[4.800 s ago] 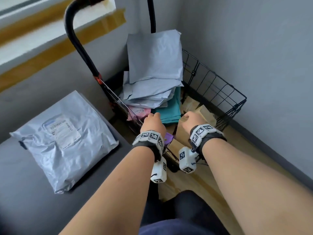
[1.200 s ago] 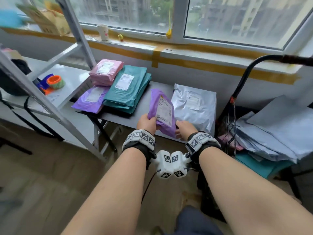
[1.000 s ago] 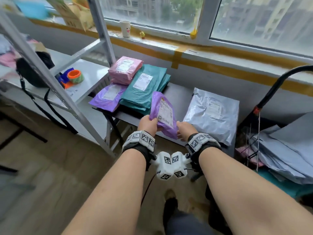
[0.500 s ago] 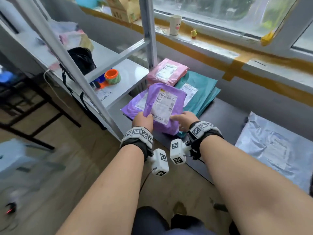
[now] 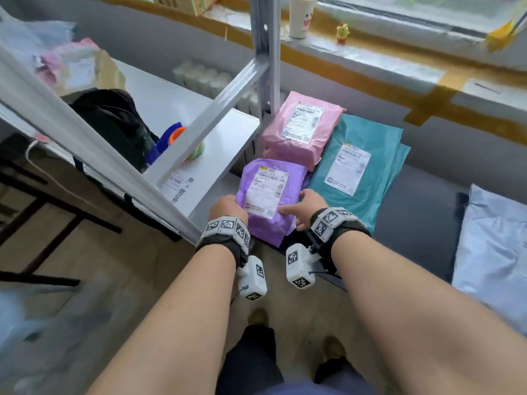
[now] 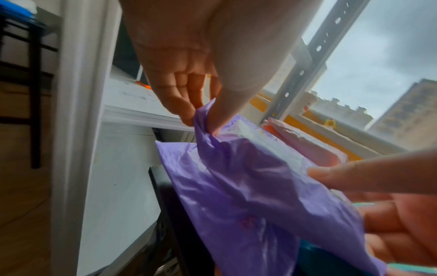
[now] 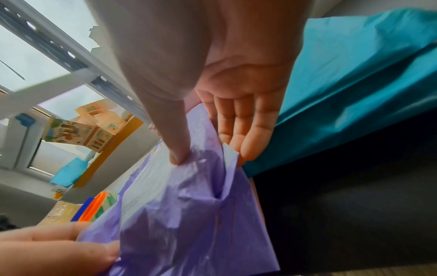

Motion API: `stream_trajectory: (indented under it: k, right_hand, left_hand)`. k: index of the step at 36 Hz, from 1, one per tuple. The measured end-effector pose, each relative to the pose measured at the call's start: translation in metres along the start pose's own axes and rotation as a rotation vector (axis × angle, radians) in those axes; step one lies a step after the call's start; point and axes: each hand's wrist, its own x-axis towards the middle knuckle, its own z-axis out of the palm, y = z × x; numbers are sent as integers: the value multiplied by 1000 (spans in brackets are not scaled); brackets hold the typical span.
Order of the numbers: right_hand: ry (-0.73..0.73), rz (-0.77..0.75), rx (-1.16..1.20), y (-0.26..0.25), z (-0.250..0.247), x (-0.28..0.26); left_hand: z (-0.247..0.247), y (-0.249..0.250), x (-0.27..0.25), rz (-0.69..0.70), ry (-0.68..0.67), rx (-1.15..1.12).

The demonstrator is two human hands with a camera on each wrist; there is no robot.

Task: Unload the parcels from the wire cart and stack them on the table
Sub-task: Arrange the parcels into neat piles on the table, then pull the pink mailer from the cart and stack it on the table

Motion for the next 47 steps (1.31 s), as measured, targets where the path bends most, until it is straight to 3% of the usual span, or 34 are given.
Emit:
stream_trajectory:
  k: [6, 13, 18, 27, 36, 47]
  right_hand:
    - [125, 103, 10, 5, 18, 19]
    - [121, 162, -79, 2, 17, 18]
    - [128, 167, -58, -6, 9, 15]
    - [270, 168, 145, -8, -22, -3]
    - [462, 189, 213, 35, -80, -44]
    - [636, 324, 268, 170, -173, -135]
  left_hand:
    - [-3, 7, 36, 132, -97, 202]
    - [9, 13, 51, 164, -140, 400]
    - [10, 20, 60, 295, -167, 434]
    - [2, 58, 58, 435, -122, 396]
    - [29, 125, 4, 709, -69, 404]
    - [119, 191, -130, 954, -183, 444]
